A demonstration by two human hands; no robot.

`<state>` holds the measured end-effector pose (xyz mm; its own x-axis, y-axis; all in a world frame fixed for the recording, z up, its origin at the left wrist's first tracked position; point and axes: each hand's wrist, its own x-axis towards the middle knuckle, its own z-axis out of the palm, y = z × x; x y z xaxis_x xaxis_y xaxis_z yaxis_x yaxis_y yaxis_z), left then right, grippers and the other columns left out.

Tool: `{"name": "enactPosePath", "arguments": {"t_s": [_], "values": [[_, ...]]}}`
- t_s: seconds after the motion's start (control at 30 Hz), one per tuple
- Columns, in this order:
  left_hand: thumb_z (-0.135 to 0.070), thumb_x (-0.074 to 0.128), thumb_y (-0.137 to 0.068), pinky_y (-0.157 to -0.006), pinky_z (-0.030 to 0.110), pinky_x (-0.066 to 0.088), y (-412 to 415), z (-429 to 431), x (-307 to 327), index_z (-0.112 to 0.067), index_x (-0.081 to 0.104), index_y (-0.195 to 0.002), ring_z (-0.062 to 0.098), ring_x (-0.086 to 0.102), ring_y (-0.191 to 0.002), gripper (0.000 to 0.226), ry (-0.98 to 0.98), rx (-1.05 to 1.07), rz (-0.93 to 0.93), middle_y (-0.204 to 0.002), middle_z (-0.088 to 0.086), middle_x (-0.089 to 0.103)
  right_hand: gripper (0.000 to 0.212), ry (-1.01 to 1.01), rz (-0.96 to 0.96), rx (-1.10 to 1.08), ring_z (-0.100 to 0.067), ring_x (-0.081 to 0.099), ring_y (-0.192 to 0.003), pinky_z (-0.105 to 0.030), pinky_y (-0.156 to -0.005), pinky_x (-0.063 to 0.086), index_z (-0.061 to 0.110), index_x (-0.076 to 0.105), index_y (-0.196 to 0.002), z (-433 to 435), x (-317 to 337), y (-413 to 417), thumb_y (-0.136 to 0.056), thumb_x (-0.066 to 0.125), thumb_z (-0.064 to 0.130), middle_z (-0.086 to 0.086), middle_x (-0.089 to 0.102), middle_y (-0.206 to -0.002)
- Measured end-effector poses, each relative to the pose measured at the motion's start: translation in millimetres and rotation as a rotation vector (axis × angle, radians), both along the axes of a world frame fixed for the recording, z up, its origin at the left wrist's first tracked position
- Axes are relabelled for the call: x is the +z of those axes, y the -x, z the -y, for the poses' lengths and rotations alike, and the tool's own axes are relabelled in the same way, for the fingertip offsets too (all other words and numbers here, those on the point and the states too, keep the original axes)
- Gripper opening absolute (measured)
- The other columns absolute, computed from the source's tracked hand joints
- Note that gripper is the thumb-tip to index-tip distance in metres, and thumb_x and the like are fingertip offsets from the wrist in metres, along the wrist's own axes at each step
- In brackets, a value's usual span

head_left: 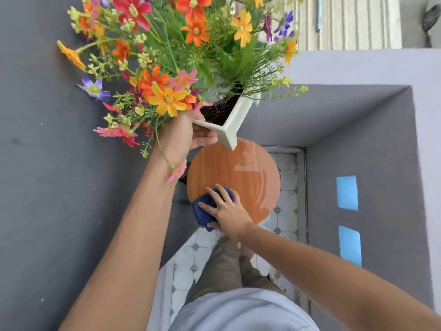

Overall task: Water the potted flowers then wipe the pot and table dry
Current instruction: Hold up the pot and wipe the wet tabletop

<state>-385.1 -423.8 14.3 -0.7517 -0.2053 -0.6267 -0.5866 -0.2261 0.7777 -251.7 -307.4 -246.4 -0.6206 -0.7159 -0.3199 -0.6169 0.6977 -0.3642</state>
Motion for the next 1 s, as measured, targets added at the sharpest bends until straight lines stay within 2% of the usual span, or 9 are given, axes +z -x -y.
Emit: {"name": "enactPosePath", "arguments": {"t_s": [0.1,0.2,0.33,0.5,0.57,0.7,0.9,1.0], "values": [[-0.004,0.038,-0.095,-0.051,0.022,0.057,3,2,-3,-0.008,0.048,-0.062,0.016,0.06,-0.049,0.034,0.048,0.063,-0.049,-0.057,0.012,0.059,0.063,0.034,-0.075,0.114,-0.037,0.043,-0.124,-0.052,-0.091,0.042,0.034,0.042,-0.146,-4,-5,15,-0.09,0.058,0.056,-0.011,0.044,-0.146],[-0.007,0.038,-0.096,-0.053,0.023,0.057,5,5,-4,-0.008,0.048,-0.064,0.014,0.062,-0.048,0.033,0.072,0.068,-0.071,-0.058,0.011,0.06,0.056,0.073,-0.146,0.095,-0.035,0.048,-0.104,-0.046,-0.078,0.044,0.029,0.046,-0.145,-10,-10,34,-0.095,0.053,0.053,-0.012,0.05,-0.131],[-0.005,0.038,-0.094,-0.052,0.023,0.056,8,6,-1,-0.008,0.047,-0.063,0.013,0.061,-0.046,0.032,0.077,0.067,-0.071,-0.041,0.0,0.06,0.054,0.118,-0.132,-0.26,-0.04,0.051,-0.099,-0.05,-0.079,0.05,0.018,0.051,-0.144,-28,-7,85,-0.094,0.059,0.037,-0.02,0.053,-0.119],[-0.005,0.04,-0.091,-0.054,0.024,0.057,6,7,-1,-0.008,0.048,-0.063,0.014,0.062,-0.047,0.029,0.092,0.073,-0.084,-0.042,-0.001,0.061,0.051,0.127,-0.063,-0.758,-0.041,0.047,-0.11,-0.046,-0.086,0.05,0.014,0.047,-0.144,-70,-6,139,-0.095,0.056,0.026,-0.022,0.047,-0.125],[-0.006,0.04,-0.091,-0.054,0.024,0.057,6,7,-2,-0.009,0.048,-0.064,0.014,0.062,-0.047,0.029,0.086,0.074,-0.086,-0.042,-0.001,0.061,0.05,0.14,-0.028,-0.806,-0.039,0.045,-0.116,-0.045,-0.088,0.05,0.013,0.046,-0.144,-76,-6,145,-0.095,0.056,0.023,-0.022,0.045,-0.13],[-0.006,0.04,-0.091,-0.054,0.024,0.057,6,5,-3,-0.009,0.048,-0.063,0.014,0.062,-0.047,0.029,0.058,0.077,-0.085,-0.043,0.001,0.062,0.051,0.164,-0.052,-0.618,-0.034,0.049,-0.11,-0.041,-0.086,0.05,0.015,0.047,-0.143,-66,-1,116,-0.094,0.058,0.025,-0.016,0.045,-0.125],[-0.007,0.04,-0.092,-0.054,0.025,0.057,11,5,0,-0.01,0.048,-0.063,0.013,0.062,-0.047,0.03,0.05,0.07,-0.106,-0.041,-0.002,0.06,0.053,0.268,0.047,-0.039,-0.038,0.053,-0.103,-0.046,-0.078,0.054,0.01,0.055,-0.139,-8,-11,23,-0.089,0.064,0.024,-0.021,0.051,-0.119],[-0.005,0.038,-0.092,-0.052,0.024,0.057,13,5,2,-0.009,0.047,-0.061,0.013,0.061,-0.045,0.032,0.039,0.064,-0.103,-0.039,-0.002,0.058,0.052,0.287,0.045,0.192,-0.037,0.054,-0.098,-0.043,-0.071,0.052,0.01,0.058,-0.136,14,-14,34,-0.088,0.068,0.026,-0.019,0.054,-0.113]]}}
